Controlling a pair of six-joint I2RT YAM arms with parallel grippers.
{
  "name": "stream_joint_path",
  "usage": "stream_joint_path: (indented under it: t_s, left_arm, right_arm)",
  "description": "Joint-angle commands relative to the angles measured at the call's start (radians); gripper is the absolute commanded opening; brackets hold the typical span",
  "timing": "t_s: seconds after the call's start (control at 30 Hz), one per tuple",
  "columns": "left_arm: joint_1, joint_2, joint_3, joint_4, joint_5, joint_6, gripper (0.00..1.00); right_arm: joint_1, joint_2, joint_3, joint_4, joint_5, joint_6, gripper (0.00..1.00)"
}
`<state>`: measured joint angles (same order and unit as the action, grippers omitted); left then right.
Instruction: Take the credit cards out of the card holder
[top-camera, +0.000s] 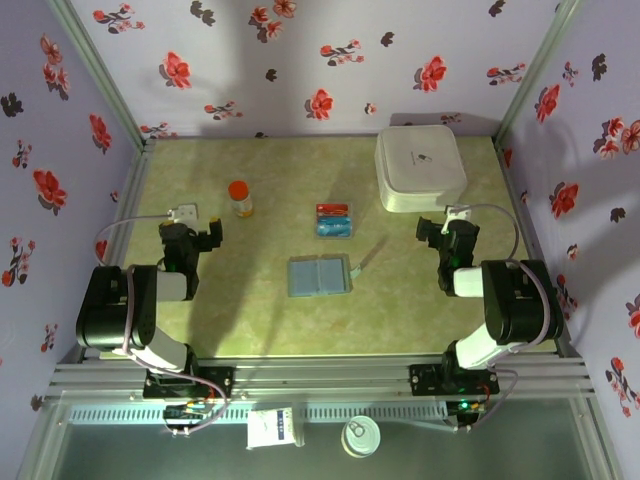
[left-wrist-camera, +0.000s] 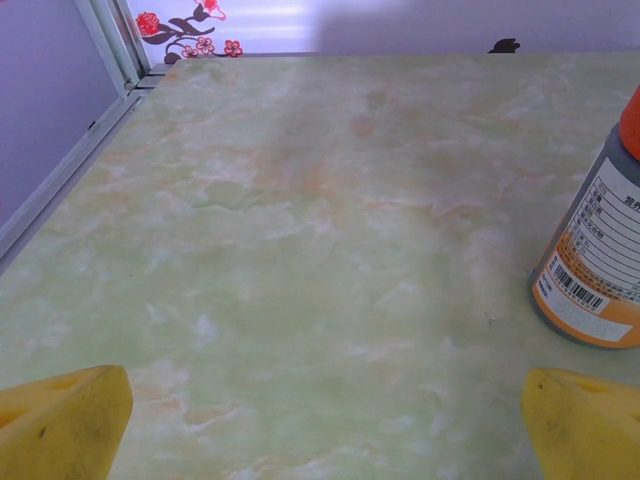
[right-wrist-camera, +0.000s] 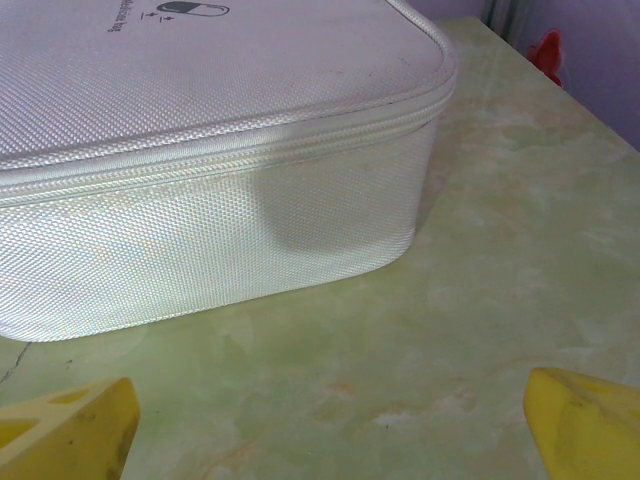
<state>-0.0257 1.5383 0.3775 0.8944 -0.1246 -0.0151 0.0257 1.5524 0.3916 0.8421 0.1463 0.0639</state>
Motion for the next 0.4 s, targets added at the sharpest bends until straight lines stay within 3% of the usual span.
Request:
stream_joint_path:
  t_s: [0.0, 0.37]
  left_arm:
    - [0.009, 0.005, 0.014, -0.004, 0.017, 0.024, 1.0]
    - [0.01, 0.004, 0.014, -0.003, 0.017, 0.024, 1.0]
  right_arm:
    - [-0.006, 0.006, 0.001, 0.031, 0.017, 0.016, 0.99]
    - [-0.004, 0.003, -0.004, 0.041, 0.015, 0.011, 0.99]
